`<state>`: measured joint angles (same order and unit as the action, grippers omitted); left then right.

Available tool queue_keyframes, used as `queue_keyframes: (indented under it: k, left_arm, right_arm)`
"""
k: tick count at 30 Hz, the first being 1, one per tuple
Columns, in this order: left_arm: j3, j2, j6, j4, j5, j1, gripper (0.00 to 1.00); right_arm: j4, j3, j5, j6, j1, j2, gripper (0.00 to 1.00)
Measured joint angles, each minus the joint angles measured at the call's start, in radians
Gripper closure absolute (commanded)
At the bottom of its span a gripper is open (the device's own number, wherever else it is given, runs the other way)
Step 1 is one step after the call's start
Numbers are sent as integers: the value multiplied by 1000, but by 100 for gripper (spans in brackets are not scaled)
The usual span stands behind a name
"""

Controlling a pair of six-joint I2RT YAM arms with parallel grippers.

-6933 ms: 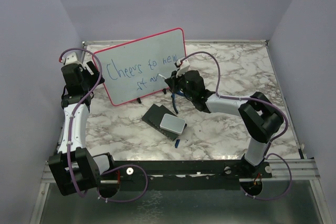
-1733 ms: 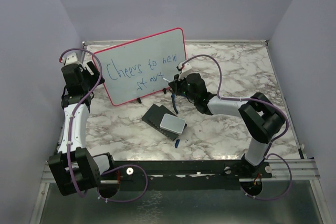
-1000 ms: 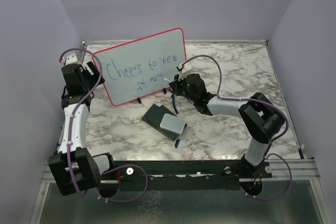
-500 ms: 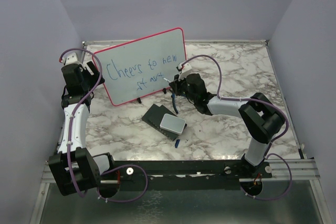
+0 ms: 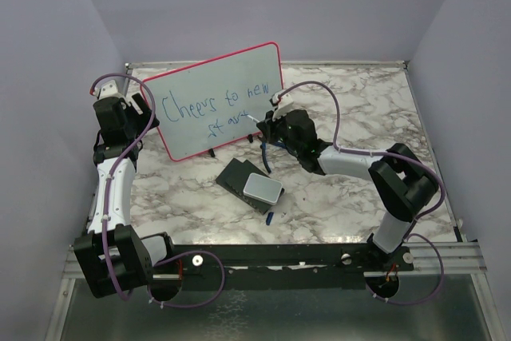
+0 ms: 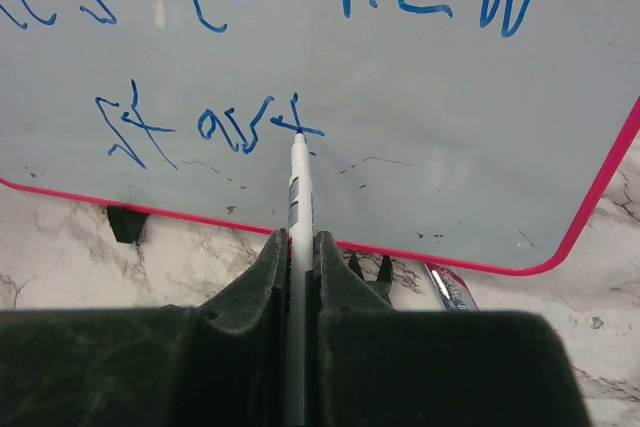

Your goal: Write a sentence on the whiteboard

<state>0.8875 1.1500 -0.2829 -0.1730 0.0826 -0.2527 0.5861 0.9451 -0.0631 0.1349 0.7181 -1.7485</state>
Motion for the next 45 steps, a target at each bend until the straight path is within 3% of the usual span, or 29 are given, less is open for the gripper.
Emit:
queue_keyframes:
  k: [45]
  left_arm:
    - [0, 0, 0, 0, 0, 2, 21]
  right_arm:
    - [-12, 11, 7, 8, 0, -36, 99]
